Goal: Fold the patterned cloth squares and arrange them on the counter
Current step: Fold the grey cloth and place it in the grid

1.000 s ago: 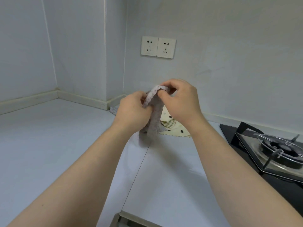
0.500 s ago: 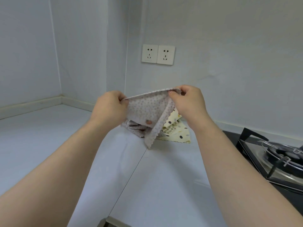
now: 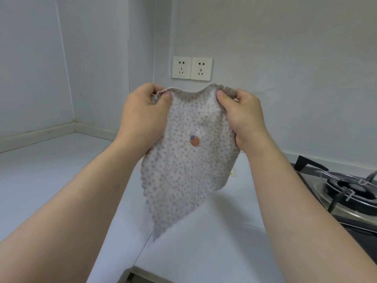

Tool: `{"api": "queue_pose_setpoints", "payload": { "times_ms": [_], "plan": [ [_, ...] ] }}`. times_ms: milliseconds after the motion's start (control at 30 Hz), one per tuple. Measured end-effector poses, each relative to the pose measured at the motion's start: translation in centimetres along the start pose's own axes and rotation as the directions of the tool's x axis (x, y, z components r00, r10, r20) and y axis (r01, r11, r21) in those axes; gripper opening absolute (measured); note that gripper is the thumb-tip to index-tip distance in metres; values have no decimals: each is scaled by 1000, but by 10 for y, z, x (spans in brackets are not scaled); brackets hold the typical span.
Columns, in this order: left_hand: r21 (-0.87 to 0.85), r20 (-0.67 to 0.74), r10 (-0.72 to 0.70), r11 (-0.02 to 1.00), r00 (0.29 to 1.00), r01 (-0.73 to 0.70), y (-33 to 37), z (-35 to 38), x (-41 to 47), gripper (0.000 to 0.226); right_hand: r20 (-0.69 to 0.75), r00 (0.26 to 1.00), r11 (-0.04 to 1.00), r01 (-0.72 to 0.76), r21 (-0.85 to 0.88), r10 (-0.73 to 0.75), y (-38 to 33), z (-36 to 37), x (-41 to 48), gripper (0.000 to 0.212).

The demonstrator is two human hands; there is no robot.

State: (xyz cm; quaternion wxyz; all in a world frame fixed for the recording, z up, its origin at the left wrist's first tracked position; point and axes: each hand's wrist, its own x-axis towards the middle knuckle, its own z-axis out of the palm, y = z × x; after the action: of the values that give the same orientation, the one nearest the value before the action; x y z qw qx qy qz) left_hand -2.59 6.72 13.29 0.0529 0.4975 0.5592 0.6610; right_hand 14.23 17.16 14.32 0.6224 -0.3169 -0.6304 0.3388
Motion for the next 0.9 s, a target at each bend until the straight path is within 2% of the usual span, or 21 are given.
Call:
{"api": "queue_pose_setpoints", "payload": {
  "times_ms": [67,167,233,367,467,600,733,767,833,900],
  "plan": [
    [-64,52,-132,989,990,135,-1,-3,2,28,44,999,1000,17,-17,-16,-1,-2,0,14],
    [-80,153,-273,955,950,287,-3,-8,2,28,134,986,955,133,-265,-100,0,-6,-1,25],
    [-43,182,-310,945,933,323,-2,-11,0,24,169,983,929,131,-345,-76,0,-7,-2,25],
    [-120,210,-360,913,909,390,3,-12,-3,27,186,982,958,20,-287,35,-3,-15,-2,20],
    [-38,196,-349,931,916,362,3,-11,-4,22,186,980,959,-12,-282,67,-5,-20,-1,14],
    [-164,254,-399,880,881,446,4,-9,-3,16,211,966,983,-121,-138,148,-4,-24,1,10],
    [104,148,-266,962,953,253,-6,-9,-1,15,209,963,984,-152,-95,169,-4,-24,2,10],
    [112,132,-246,966,960,232,-6,-9,0,15,215,961,984,-158,-88,173,-4,-24,2,10],
    [62,140,-255,967,957,249,-5,-10,3,14,204,963,984,-163,-78,175,-6,-25,2,11],
    [-23,198,-339,937,920,350,-3,-12,3,16,184,966,983,-178,-48,184,-8,-25,2,9]
  ]
}}
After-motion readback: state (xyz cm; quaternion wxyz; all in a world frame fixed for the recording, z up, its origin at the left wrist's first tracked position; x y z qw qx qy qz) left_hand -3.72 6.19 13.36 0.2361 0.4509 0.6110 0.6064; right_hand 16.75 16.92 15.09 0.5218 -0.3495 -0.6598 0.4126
